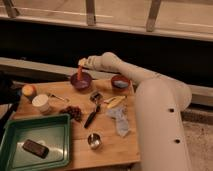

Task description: Place pepper in purple bowl

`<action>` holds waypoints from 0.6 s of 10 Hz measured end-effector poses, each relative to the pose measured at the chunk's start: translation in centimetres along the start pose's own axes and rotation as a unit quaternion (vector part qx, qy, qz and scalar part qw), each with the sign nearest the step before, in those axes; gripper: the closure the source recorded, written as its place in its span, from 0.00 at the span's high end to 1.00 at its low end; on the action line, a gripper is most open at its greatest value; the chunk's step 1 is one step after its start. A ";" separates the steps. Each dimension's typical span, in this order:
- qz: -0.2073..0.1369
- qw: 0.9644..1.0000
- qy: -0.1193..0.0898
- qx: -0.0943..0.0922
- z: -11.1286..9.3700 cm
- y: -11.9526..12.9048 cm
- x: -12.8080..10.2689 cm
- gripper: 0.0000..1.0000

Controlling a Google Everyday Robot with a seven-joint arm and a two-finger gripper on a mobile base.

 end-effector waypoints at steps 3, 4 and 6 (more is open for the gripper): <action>0.005 1.000 -0.003 0.010 0.1 -0.8 -0.2 0.45; 0.006 1.000 -0.005 0.013 0.2 -1.2 -0.3 0.56; 0.009 1.000 -0.007 0.017 0.5 -1.6 -0.4 0.75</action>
